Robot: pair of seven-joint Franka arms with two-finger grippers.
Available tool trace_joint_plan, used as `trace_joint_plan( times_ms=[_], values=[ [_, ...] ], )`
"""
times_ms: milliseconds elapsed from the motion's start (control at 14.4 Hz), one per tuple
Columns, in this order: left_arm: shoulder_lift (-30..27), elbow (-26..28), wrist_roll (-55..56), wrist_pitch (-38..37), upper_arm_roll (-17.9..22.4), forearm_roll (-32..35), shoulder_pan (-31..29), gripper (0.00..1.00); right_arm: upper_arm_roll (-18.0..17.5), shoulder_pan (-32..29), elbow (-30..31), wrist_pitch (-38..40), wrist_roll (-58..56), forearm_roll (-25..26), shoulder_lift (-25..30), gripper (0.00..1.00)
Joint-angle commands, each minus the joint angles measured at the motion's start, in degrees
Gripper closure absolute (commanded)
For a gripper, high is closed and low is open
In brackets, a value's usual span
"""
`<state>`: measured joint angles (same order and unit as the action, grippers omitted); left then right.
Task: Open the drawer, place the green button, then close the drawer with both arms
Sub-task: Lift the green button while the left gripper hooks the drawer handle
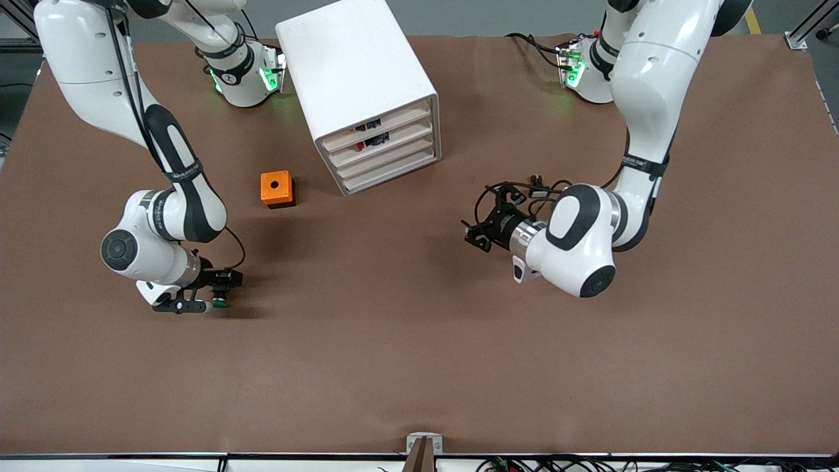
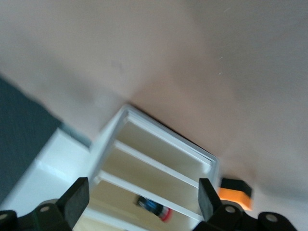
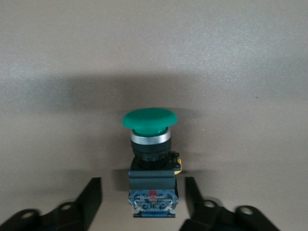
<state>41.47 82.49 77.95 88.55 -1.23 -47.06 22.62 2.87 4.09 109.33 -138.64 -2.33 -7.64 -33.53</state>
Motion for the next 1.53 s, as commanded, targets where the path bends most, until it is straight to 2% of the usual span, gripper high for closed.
trace_joint_plan(
  times_ms=[0, 139, 417, 833, 903, 1181, 1458],
  values=[
    [4.6, -2.5, 12.3, -2.0, 0.3, -6.0, 0.2, 0.0, 0.2, 0.3, 0.1, 0.5, -0.6, -1.0, 0.7, 0.82],
    [6.4, -2.9, 20.1, -2.1, -0.4, -8.9, 0.4, 0.0, 0.2, 0.2, 0.0, 0.6, -1.4, -0.6, 0.7, 1.0],
    [10.1, -2.8, 31.7, -2.1, -2.6, -13.5, 1.6, 0.0, 0.2, -0.3, -1.6, 2.2, -2.6, -0.6, 1.2, 1.0],
    [13.4, -1.4, 35.6, -3.5, -2.7, -13.6, 6.8, 0.0, 0.4, 0.2, -8.7, 17.9, 4.2, -0.7, 6.5, 1.0],
    [13.5, -1.3, 35.6, -3.7, -2.8, -13.6, 7.3, 0.02, 0.4, 0.3, -10.3, 21.1, 6.4, -0.6, 7.2, 1.0],
    [14.1, 0.0, 35.8, -5.5, -3.6, -13.8, 9.3, 0.32, 0.2, 2.1, -15.9, 31.7, 16.0, -0.6, 10.1, 1.0],
    [14.7, 0.6, 35.9, -5.9, -5.4, -13.9, 9.6, 0.33, 0.3, 7.2, -17.3, 35.9, 30.0, 0.4, 14.0, 1.0]
  ],
)
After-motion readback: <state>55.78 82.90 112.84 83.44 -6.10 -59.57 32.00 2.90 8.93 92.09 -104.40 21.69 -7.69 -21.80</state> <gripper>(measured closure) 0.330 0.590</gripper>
